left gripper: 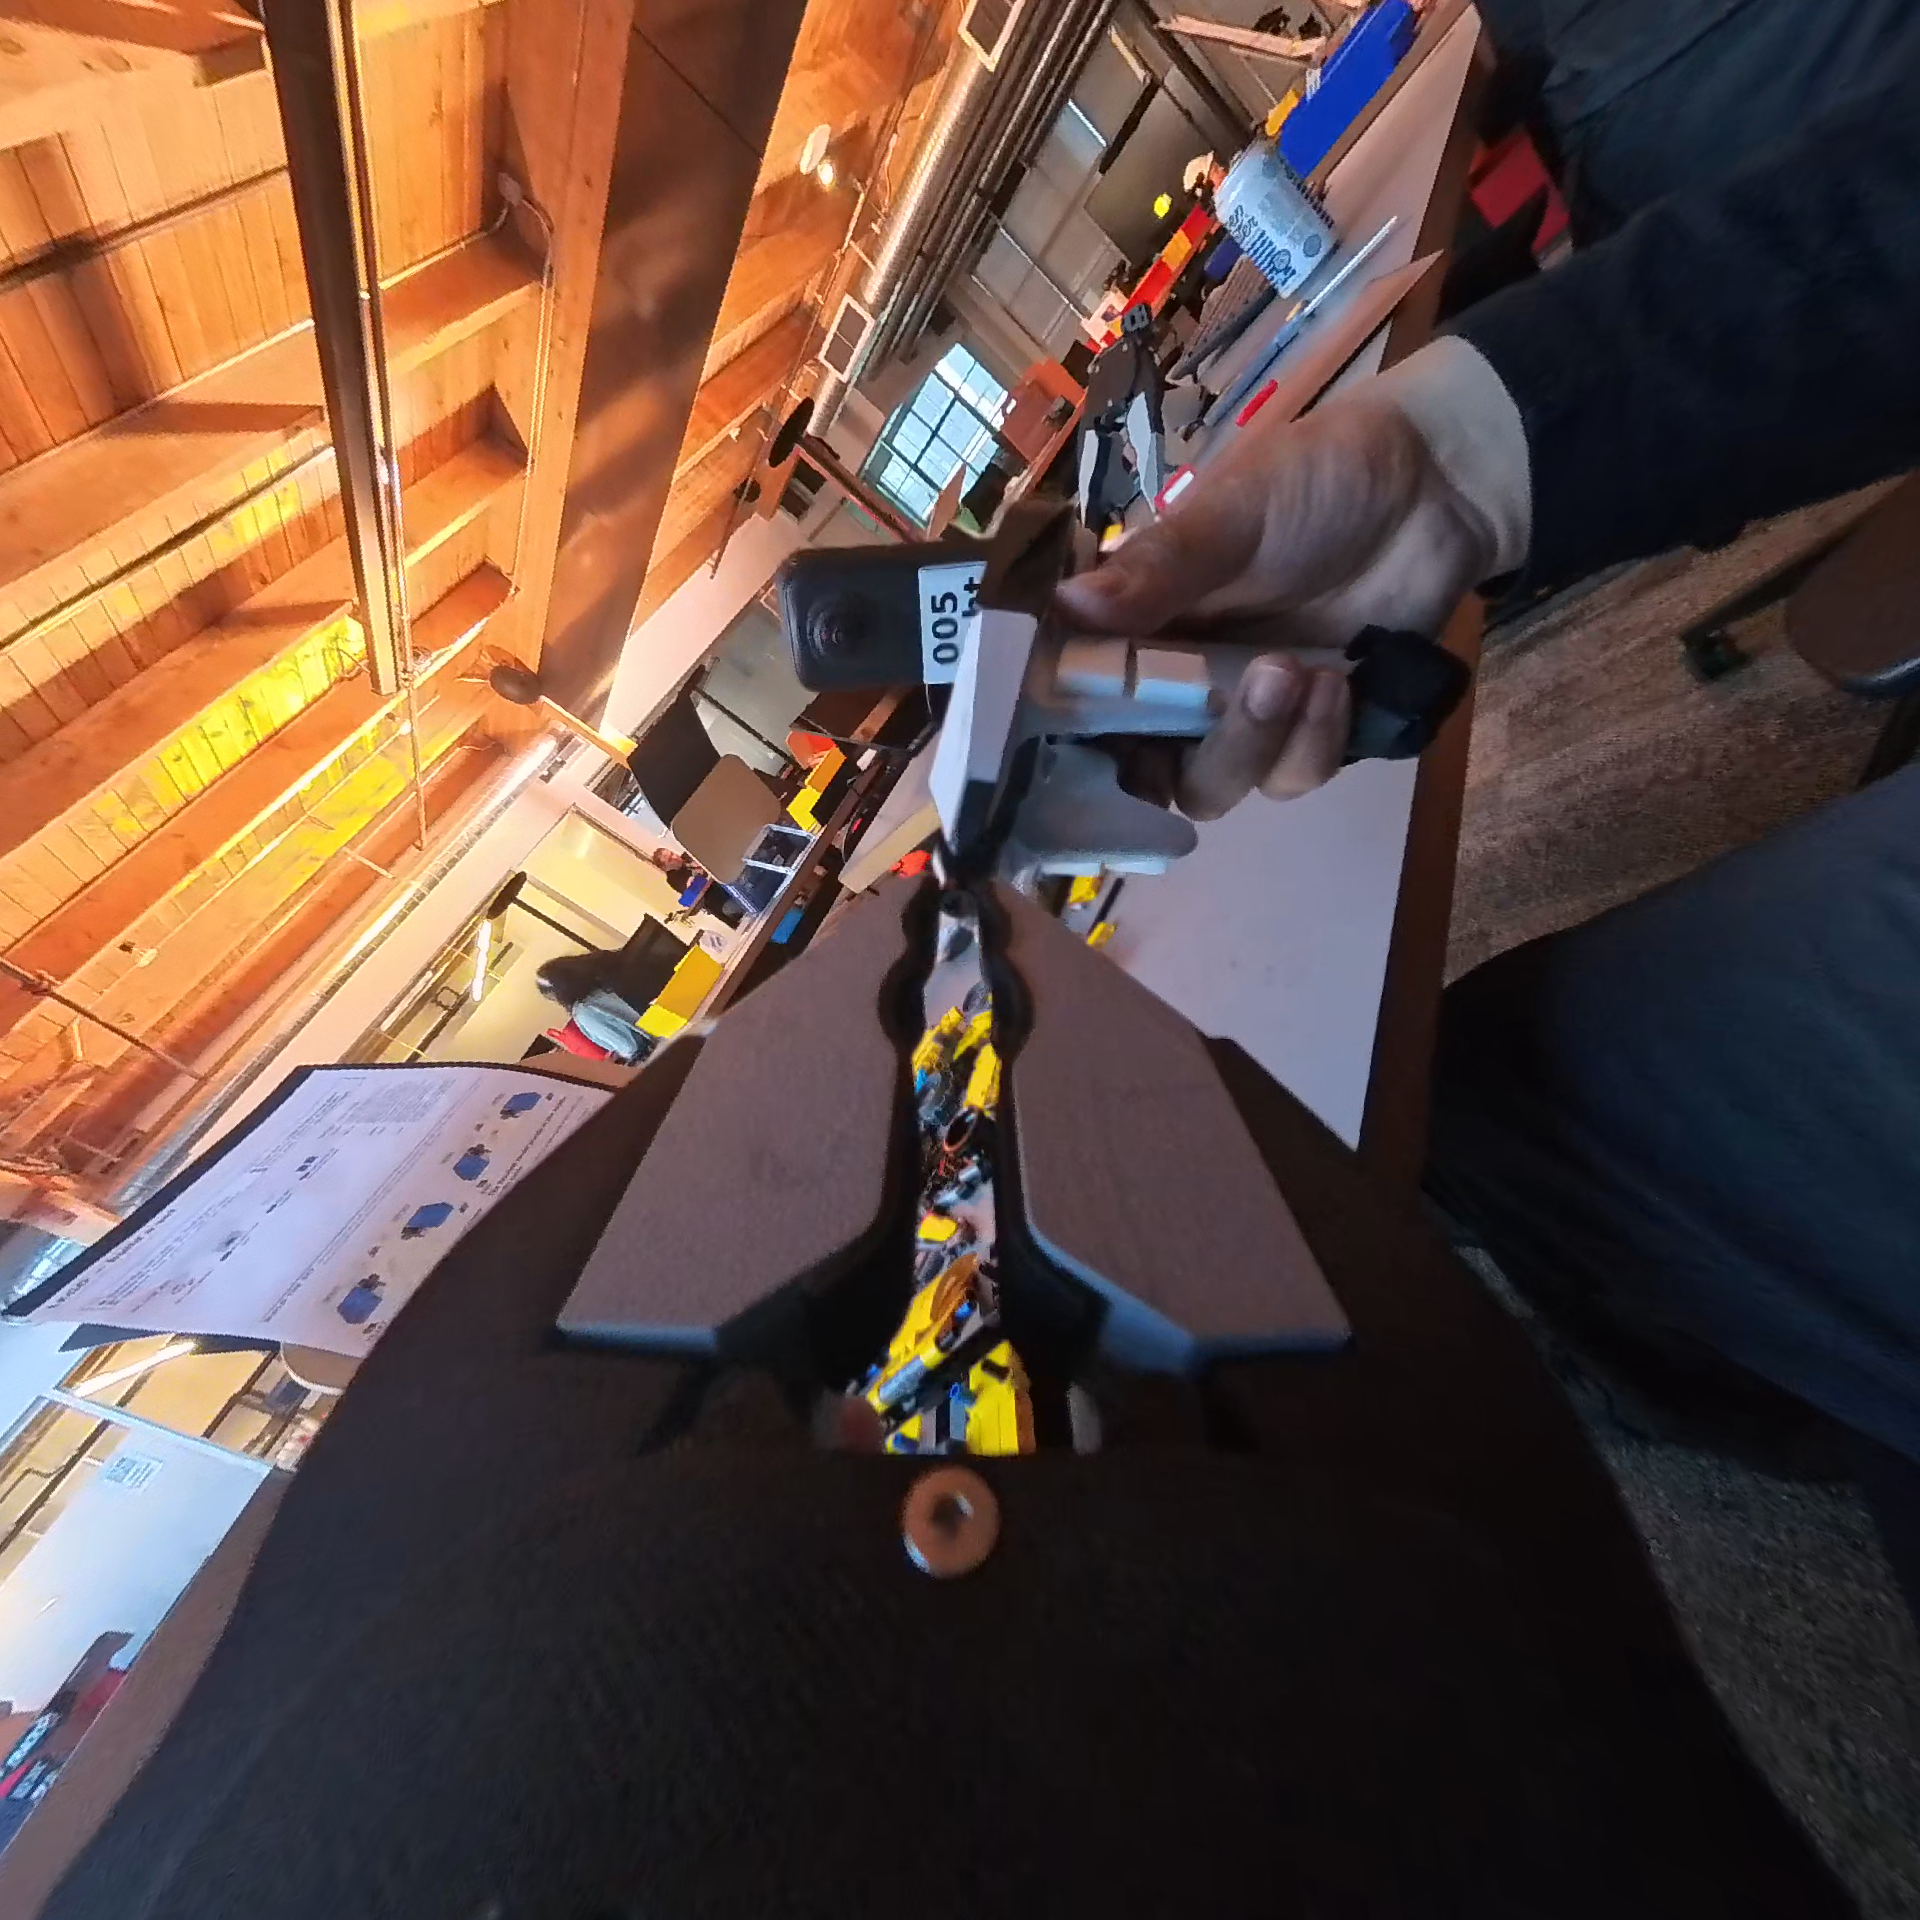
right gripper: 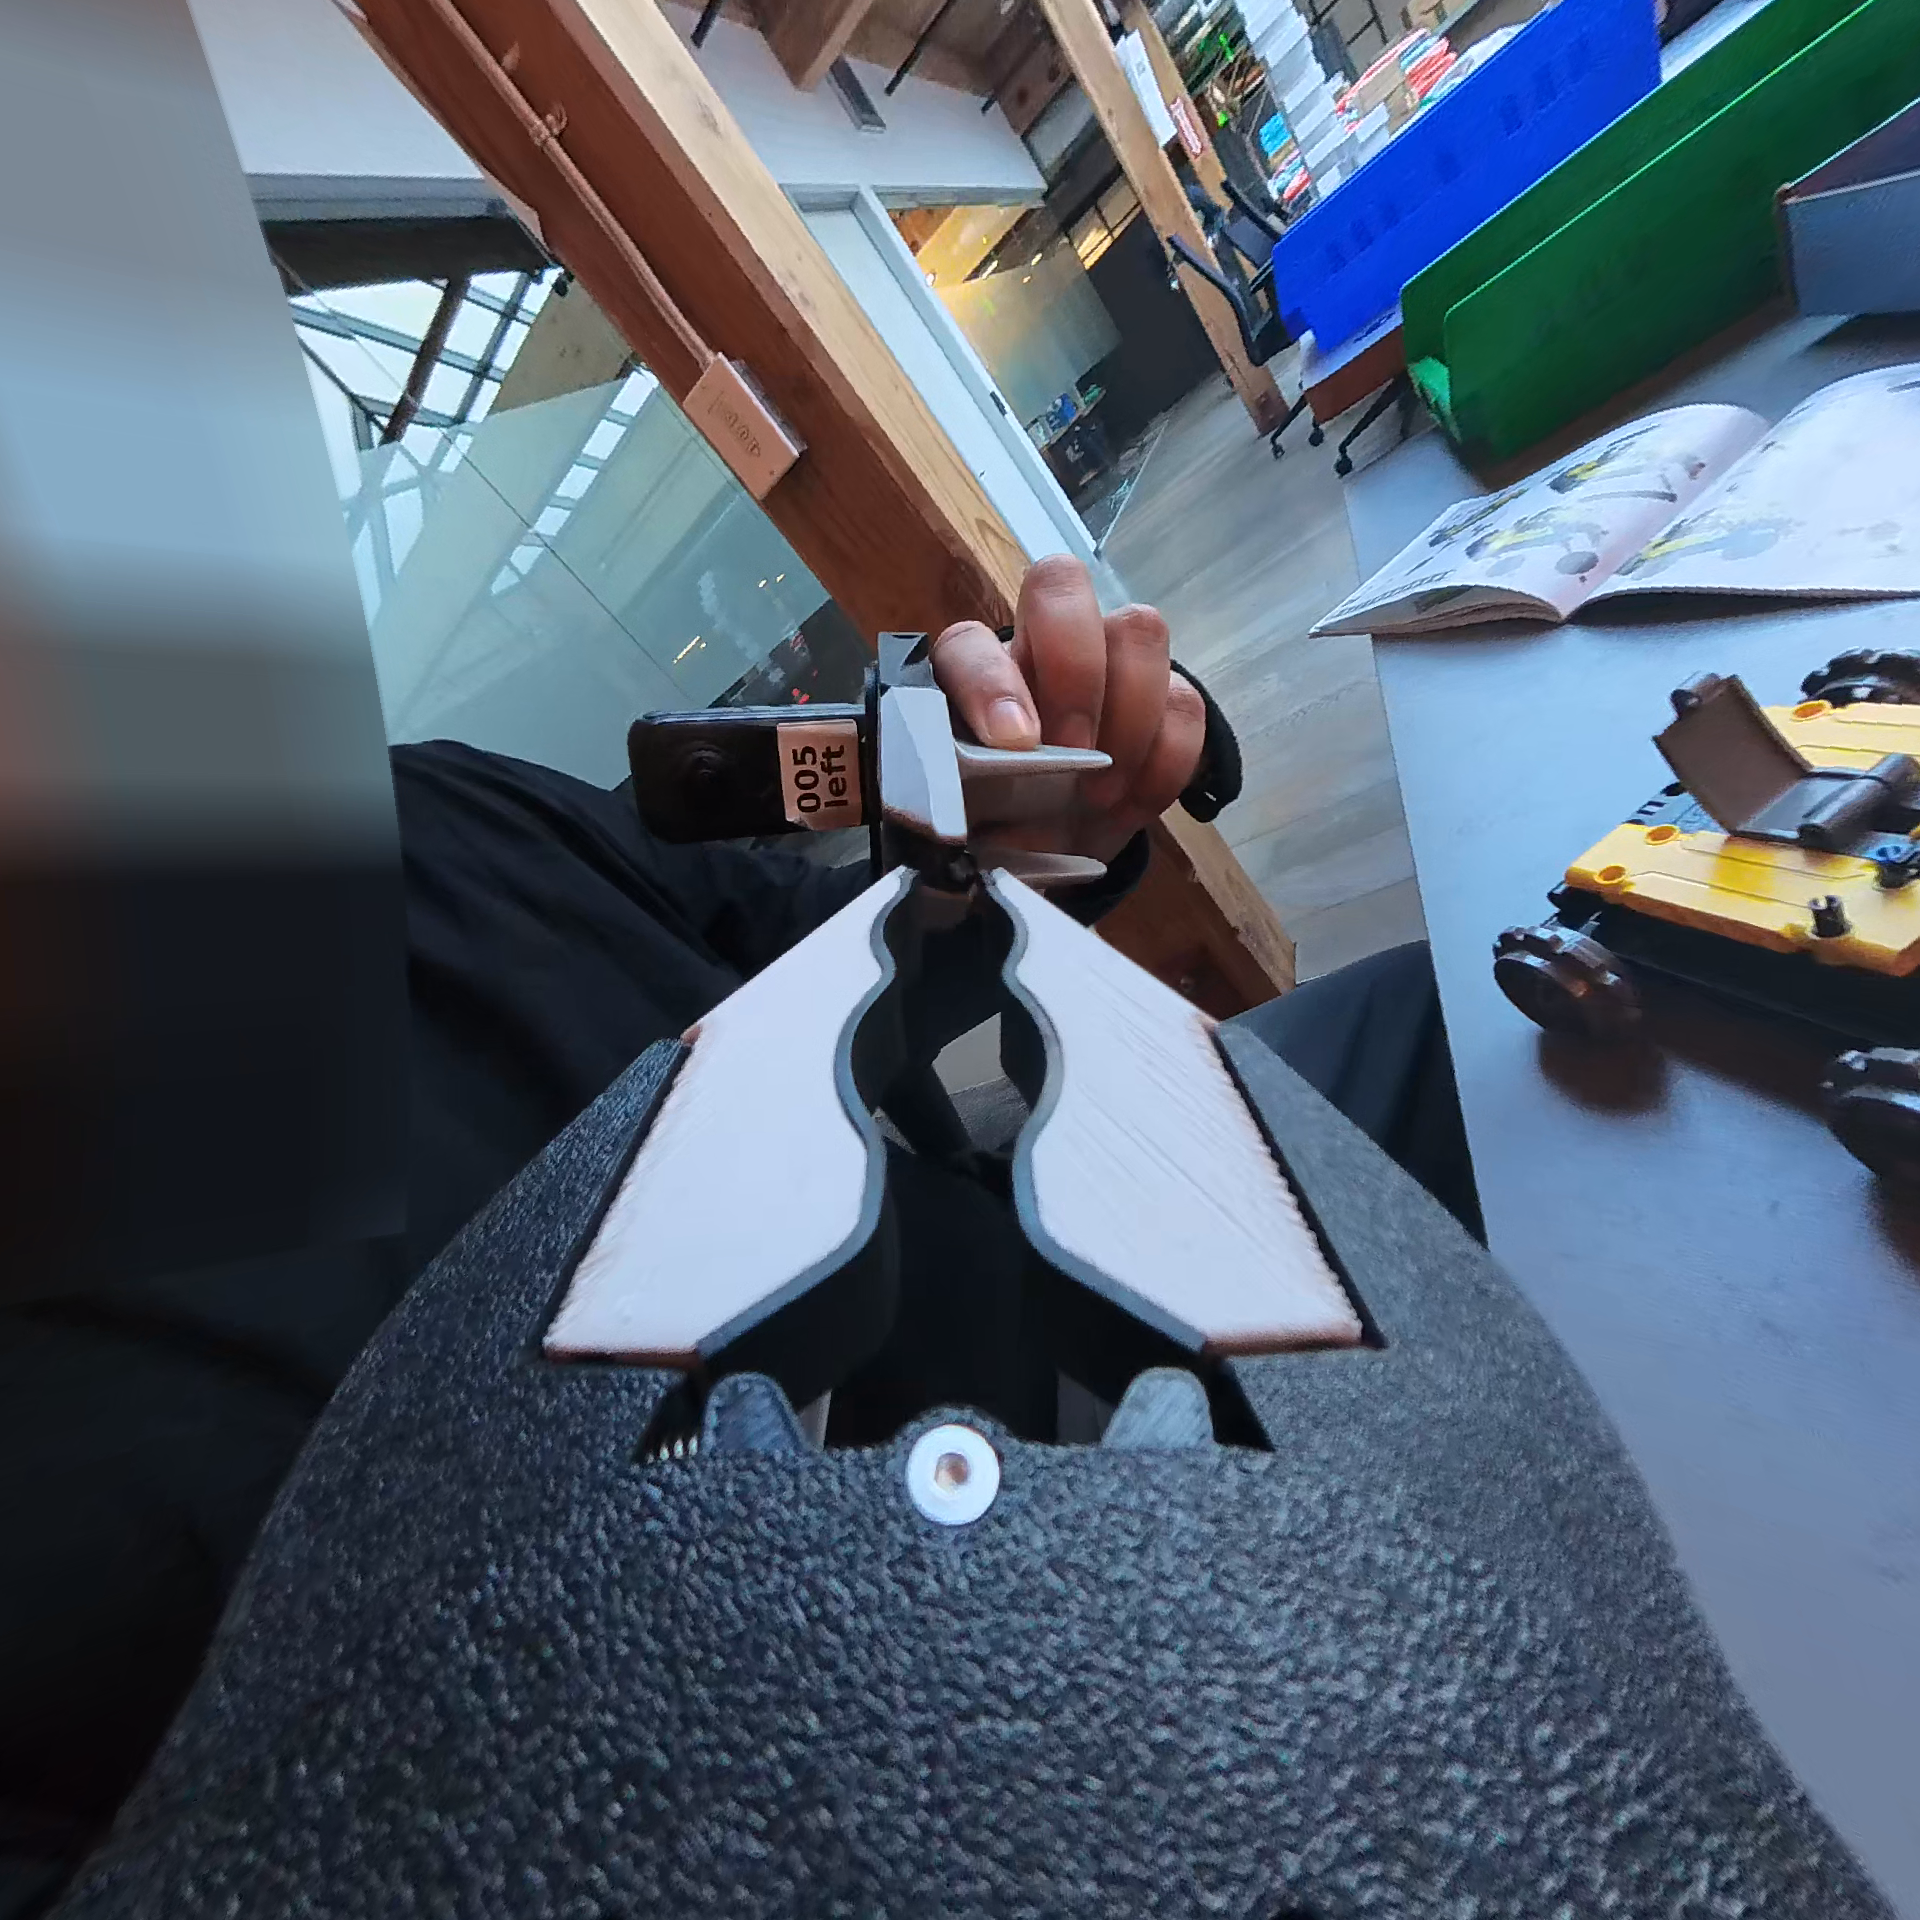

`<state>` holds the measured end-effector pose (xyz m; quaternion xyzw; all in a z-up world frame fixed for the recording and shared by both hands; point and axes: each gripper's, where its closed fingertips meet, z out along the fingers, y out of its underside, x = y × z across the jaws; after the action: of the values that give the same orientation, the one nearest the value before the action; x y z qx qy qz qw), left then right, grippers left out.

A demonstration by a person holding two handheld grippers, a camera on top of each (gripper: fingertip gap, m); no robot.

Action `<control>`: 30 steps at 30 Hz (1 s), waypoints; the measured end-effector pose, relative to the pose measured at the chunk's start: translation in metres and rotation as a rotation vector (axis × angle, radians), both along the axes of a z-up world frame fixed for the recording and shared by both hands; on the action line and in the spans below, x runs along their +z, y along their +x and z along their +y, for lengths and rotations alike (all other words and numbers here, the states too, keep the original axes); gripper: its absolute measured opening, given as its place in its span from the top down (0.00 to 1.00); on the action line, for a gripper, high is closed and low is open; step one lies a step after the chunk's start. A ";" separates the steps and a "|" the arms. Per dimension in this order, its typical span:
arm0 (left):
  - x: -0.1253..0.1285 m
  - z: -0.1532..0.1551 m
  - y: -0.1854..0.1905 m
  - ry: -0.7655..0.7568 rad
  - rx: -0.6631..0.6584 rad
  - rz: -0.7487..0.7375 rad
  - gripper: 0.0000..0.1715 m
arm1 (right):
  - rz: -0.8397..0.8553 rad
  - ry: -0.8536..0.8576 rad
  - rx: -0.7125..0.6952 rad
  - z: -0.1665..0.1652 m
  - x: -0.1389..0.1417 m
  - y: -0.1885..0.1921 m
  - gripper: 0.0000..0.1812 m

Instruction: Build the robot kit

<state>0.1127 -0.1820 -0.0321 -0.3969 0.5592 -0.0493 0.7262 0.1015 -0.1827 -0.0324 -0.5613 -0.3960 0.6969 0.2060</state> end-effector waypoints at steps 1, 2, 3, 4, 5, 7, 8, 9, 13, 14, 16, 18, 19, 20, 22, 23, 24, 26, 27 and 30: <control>-0.001 0.000 0.000 0.000 0.003 0.009 0.98 | -0.003 -0.002 -0.001 0.000 -0.001 0.000 0.94; -0.001 -0.001 0.001 0.005 0.003 0.017 0.98 | -0.006 -0.005 -0.001 0.001 -0.002 -0.001 0.94; -0.002 -0.001 0.001 0.012 0.004 0.025 0.98 | -0.007 -0.009 0.000 0.001 -0.003 -0.001 0.94; -0.003 -0.001 0.001 0.016 0.007 0.034 0.98 | -0.008 -0.012 0.002 0.001 -0.004 -0.002 0.94; -0.004 -0.001 0.001 0.017 0.011 0.041 0.98 | -0.009 -0.013 0.004 0.000 -0.005 -0.002 0.94; -0.006 0.001 0.001 0.013 0.017 0.049 0.98 | -0.016 -0.010 0.010 -0.001 -0.006 -0.006 0.95; -0.006 0.001 0.000 0.011 0.020 0.050 0.98 | -0.021 -0.005 0.008 -0.002 -0.008 -0.007 0.96; -0.007 0.002 0.000 0.009 0.021 0.052 0.98 | -0.026 -0.002 0.002 -0.001 -0.008 -0.007 0.96; -0.009 0.003 0.001 0.002 0.030 0.060 0.98 | -0.033 0.010 -0.008 0.000 -0.010 -0.009 0.96; -0.010 0.004 0.001 -0.009 0.035 0.056 0.98 | -0.036 0.015 -0.010 0.001 -0.011 -0.009 0.96; -0.011 0.006 0.000 -0.072 0.041 0.035 0.98 | -0.040 0.025 -0.019 0.003 -0.012 -0.008 0.96; -0.010 0.010 -0.001 -0.188 0.044 -0.010 0.96 | -0.038 0.038 -0.033 0.007 -0.012 -0.007 0.96; -0.009 0.013 -0.003 -0.255 0.044 -0.035 0.91 | -0.035 0.045 -0.044 0.009 -0.012 -0.006 0.96; -0.005 0.015 -0.005 -0.303 0.042 -0.065 0.87 | -0.033 0.053 -0.060 0.012 -0.012 -0.007 0.96; 0.002 0.021 -0.012 -0.368 0.065 -0.119 0.83 | -0.024 0.087 -0.113 0.020 -0.012 -0.006 0.96; 0.003 0.024 -0.015 -0.405 0.075 -0.132 0.81 | -0.007 0.123 -0.155 0.025 -0.009 -0.005 0.96; 0.003 0.026 -0.018 -0.444 0.078 -0.138 0.80 | 0.022 0.170 -0.198 0.028 -0.003 -0.003 0.96; 0.001 0.030 -0.021 -0.504 0.089 -0.143 0.80 | 0.135 0.281 -0.251 0.024 0.018 0.001 0.96; -0.001 0.031 -0.022 -0.519 0.093 -0.139 0.80 | 0.213 0.335 -0.254 0.016 0.031 0.005 0.97; -0.008 0.034 -0.022 -0.511 0.118 -0.109 0.80 | 0.464 0.323 -0.159 -0.012 0.067 0.022 0.97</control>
<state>0.0905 -0.1482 -0.0403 -0.5960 0.4643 -0.1677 0.6333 0.1233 -0.1942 0.0348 -0.3763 -0.3988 0.7163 0.4316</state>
